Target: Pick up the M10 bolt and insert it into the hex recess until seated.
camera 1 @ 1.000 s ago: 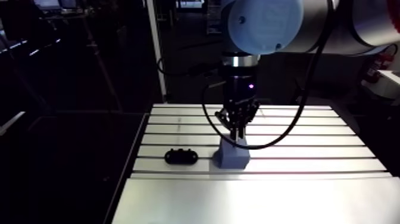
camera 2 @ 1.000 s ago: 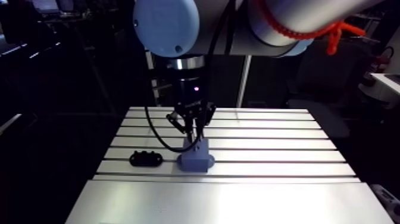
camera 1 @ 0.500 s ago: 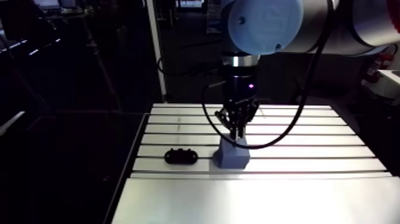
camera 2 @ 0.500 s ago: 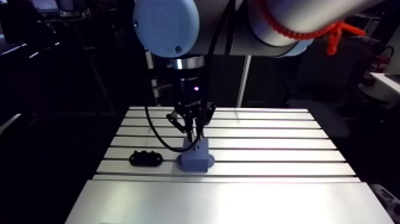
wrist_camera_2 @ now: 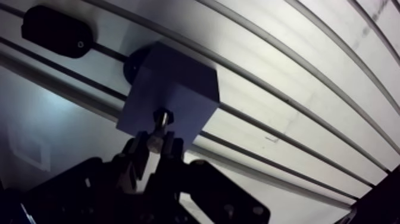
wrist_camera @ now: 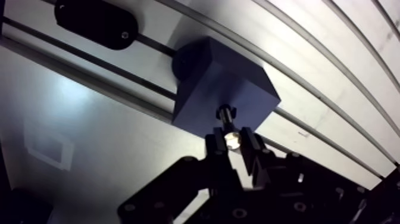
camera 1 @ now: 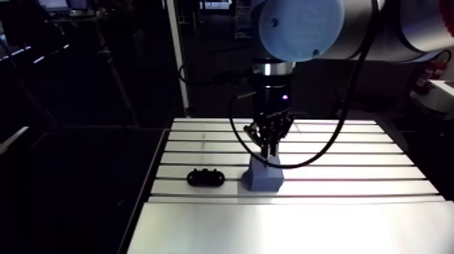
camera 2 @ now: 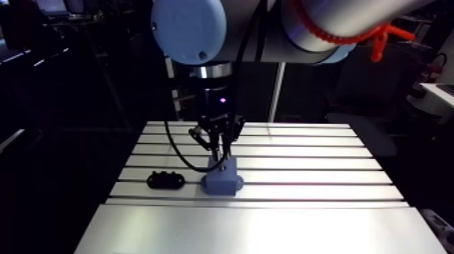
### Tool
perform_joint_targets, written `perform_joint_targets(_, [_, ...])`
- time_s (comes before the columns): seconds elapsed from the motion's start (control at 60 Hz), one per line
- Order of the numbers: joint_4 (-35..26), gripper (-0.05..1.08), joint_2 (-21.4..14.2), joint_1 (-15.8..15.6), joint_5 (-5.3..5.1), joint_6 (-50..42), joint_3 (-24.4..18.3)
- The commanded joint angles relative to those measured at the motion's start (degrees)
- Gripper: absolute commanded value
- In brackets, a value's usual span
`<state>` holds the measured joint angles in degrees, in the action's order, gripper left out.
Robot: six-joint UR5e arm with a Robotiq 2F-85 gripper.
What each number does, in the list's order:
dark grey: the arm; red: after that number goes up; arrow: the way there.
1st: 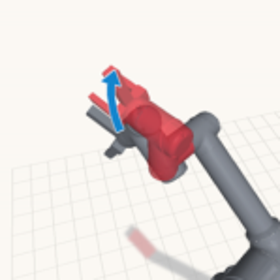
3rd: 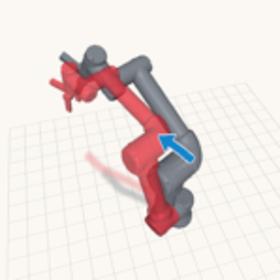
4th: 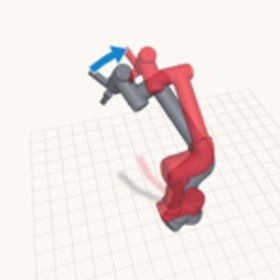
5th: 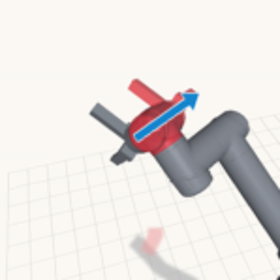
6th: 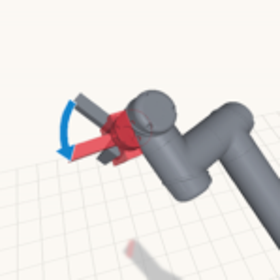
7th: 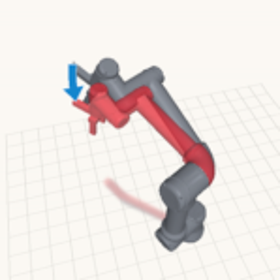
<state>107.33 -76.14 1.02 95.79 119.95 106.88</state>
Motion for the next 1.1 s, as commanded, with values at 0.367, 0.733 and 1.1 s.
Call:
perform_joint_targets(0.367, [0.9,1.08,0.1,0.0,0.05,0.0,0.1])
perform_joint_targets(0.733, [0.9,1.08,0.1,0.0,0.05,0.1,0.5])
perform_joint_targets(1.1, [0.9,1.08,0.1,0.0,-0.04,0.0,0.6])
